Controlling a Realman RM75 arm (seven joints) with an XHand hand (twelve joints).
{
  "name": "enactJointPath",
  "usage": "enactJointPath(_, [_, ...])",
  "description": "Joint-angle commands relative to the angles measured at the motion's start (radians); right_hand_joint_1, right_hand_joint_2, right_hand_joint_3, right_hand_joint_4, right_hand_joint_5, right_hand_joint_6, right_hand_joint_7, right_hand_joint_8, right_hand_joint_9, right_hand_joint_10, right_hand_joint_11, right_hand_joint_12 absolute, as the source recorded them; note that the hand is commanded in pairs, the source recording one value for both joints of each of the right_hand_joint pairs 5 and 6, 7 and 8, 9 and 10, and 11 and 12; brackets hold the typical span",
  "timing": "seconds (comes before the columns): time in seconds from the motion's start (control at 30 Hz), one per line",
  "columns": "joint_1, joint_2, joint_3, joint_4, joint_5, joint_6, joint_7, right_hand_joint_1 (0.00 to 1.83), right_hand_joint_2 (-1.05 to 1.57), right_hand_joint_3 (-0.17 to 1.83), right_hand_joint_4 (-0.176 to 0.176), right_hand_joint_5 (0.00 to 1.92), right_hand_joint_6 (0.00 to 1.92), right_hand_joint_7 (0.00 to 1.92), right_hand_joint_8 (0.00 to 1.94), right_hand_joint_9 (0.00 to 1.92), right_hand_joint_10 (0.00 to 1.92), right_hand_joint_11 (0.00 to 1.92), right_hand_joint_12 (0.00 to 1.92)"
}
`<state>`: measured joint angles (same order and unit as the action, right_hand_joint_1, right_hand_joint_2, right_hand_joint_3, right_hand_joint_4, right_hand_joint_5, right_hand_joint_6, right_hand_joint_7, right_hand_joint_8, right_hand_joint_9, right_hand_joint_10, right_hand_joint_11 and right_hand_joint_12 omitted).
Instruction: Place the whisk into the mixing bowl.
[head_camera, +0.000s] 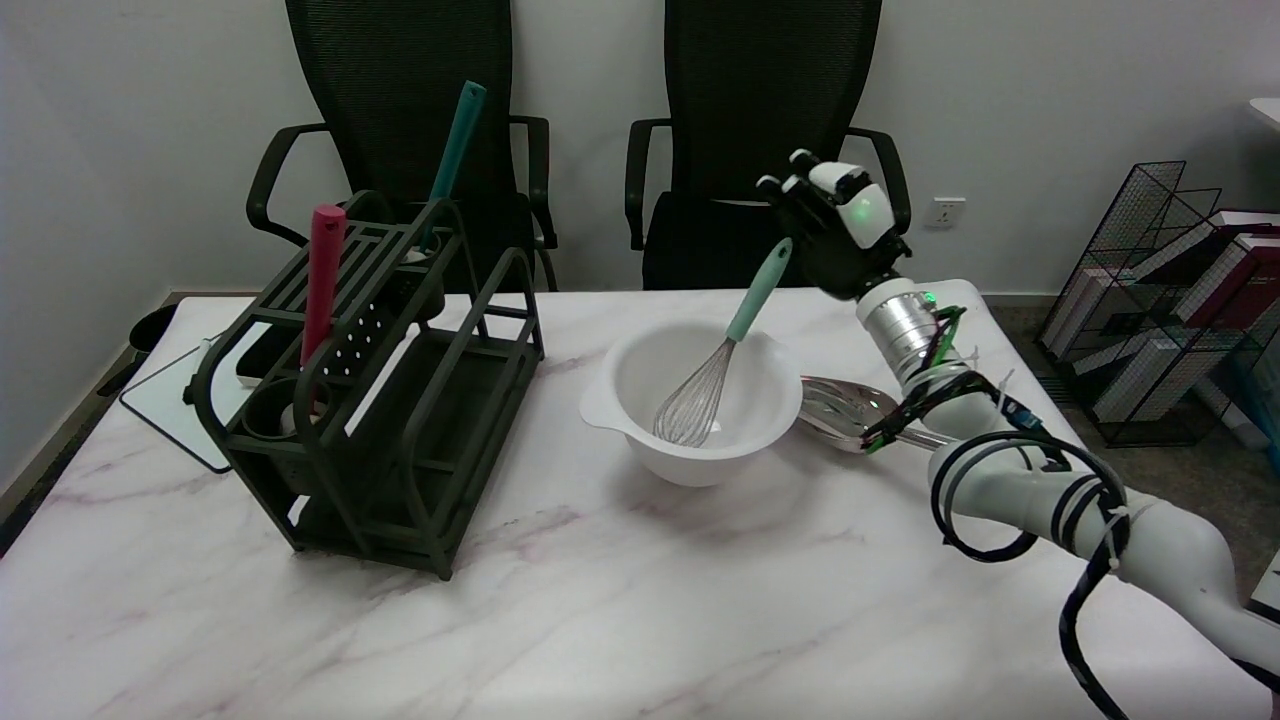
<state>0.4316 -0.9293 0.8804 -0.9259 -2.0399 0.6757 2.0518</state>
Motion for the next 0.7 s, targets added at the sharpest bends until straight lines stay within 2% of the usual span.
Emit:
enactJointPath(0.03, [-0.143, 0.029, 0.25, -0.028, -0.002, 0.242, 0.0, 0.95, 0.71, 1.26, 0.0, 0.97, 0.97, 1.19, 1.19, 0.83, 0.83, 0.07, 0.07])
enactJointPath(0.23, [-0.284, 0.044, 0.318, -0.107, -0.002, 0.357, -0.003, 0.95, 0.72, 1.27, 0.0, 0.98, 0.98, 1.19, 1.19, 0.81, 0.81, 0.03, 0.03])
enactJointPath(0.33, [-0.354, 0.037, 0.331, -0.155, -0.001, 0.414, -0.012, 0.94, 0.72, 1.28, 0.0, 0.96, 0.96, 1.2, 1.2, 0.82, 0.82, 0.07, 0.07])
enactJointPath(0.5, [-0.481, 0.012, 0.353, -0.199, 0.011, 0.527, -0.105, 0.93, 0.74, 1.22, 0.0, 0.88, 0.88, 1.21, 1.21, 0.86, 0.86, 0.41, 0.41])
enactJointPath(0.53, [-0.503, 0.007, 0.358, -0.198, 0.012, 0.558, -0.109, 0.93, 0.74, 1.22, 0.0, 0.87, 0.87, 1.21, 1.21, 0.87, 0.87, 0.43, 0.43])
enactJointPath(0.63, [-0.574, -0.011, 0.377, -0.196, 0.013, 0.657, -0.112, 0.92, 0.75, 1.22, 0.0, 0.84, 0.84, 1.21, 1.21, 1.0, 1.0, 0.73, 0.73])
enactJointPath(0.7, [-0.627, -0.03, 0.376, -0.206, 0.013, 0.721, -0.135, 0.91, 0.74, 1.23, 0.0, 0.85, 0.85, 1.2, 1.2, 1.05, 1.05, 0.83, 0.83])
